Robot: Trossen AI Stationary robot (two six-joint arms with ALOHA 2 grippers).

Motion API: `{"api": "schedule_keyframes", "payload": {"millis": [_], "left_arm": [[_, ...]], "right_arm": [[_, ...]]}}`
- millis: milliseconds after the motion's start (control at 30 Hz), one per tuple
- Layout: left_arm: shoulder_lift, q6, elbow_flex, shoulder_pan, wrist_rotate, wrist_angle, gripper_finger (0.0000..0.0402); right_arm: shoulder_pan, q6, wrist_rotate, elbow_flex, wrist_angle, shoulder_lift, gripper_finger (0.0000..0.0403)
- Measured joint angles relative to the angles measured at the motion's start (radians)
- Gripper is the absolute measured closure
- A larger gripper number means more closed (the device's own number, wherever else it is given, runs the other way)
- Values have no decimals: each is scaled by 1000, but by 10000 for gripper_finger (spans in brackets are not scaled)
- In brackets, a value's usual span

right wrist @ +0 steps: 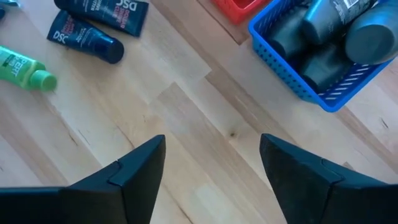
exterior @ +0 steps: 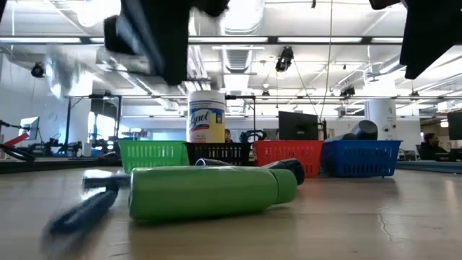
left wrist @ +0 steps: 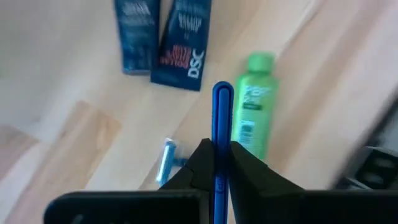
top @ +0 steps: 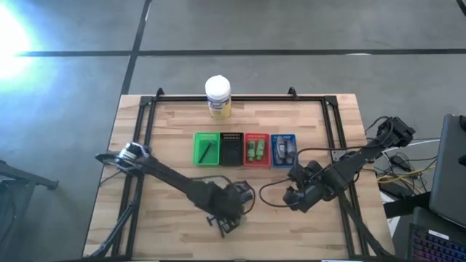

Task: Pick & Place Travel size toiletries
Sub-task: Put the blue razor into the green bin

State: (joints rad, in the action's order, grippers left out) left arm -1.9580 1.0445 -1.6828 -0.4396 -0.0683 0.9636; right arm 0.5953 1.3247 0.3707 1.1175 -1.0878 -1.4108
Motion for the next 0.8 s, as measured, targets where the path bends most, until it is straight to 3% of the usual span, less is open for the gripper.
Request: {"api": "schedule_keyframes", "payload": {"millis": [100, 200, 333, 467, 600, 800], "left_arm": [[97, 21, 1, 18, -60, 37, 377], [177, 59, 2, 69, -200, 149, 377], [265, 81, 50, 221, -352, 223, 371], [327, 48, 165, 404, -365, 127, 364], [356, 31, 319, 539, -262, 1, 368], [357, 75, 490, 596, -195, -146, 363]], "right_arm": [[0, 1, 17, 0, 2, 1, 158], [0, 5, 44, 0, 1, 4, 162], [0, 21, 74, 0, 3, 4, 162], [0, 58, 105, 0, 1, 4, 152], [0, 99, 123, 0, 2, 4, 140], [1, 122, 128, 0, 4, 4, 128]]}}
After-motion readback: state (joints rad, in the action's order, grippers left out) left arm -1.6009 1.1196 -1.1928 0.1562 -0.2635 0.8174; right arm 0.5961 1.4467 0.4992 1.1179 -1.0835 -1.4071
